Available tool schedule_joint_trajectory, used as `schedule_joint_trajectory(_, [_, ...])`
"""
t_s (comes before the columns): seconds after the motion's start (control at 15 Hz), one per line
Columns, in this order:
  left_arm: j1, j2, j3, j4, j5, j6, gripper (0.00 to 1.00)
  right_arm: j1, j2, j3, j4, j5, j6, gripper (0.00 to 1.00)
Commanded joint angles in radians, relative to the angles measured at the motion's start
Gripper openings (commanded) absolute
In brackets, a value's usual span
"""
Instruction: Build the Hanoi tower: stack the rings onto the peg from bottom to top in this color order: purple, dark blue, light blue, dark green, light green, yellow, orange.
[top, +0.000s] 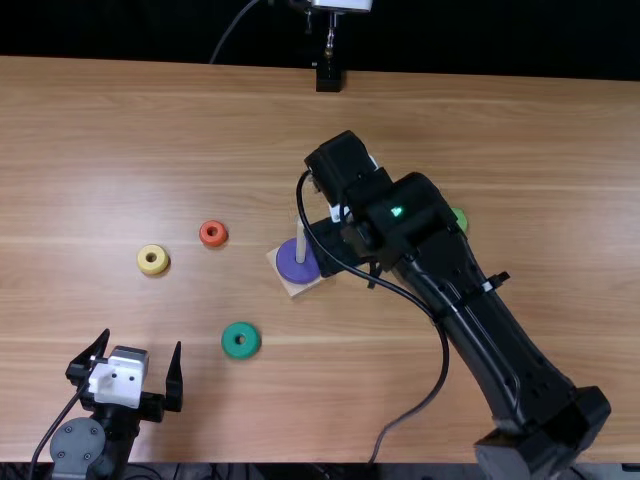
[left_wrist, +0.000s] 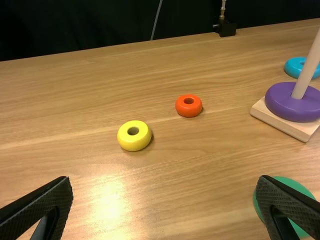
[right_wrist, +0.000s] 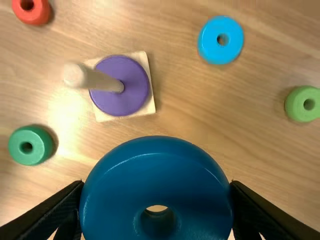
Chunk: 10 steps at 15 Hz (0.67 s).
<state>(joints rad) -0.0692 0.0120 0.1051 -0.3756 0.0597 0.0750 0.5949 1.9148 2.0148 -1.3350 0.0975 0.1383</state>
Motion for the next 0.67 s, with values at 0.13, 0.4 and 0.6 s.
schedule_joint_trajectory(0.13, [0.011, -0.012, -0.105, -0.081, 0.016, 0.013, 1.00, 0.031, 0.066, 0.098, -0.001, 0.011, 0.002, 0.00])
schedule_joint_trajectory(0.4, [0.011, -0.012, -0.105, -0.079, 0.016, 0.013, 1.00, 0.036, 0.122, 0.194, -0.001, 0.011, 0.003, 0.00])
schedule_joint_trajectory(0.6, [0.011, -0.012, -0.105, -0.079, 0.016, 0.013, 1.00, 0.054, 0.151, 0.257, -0.001, 0.011, 0.000, 0.00])
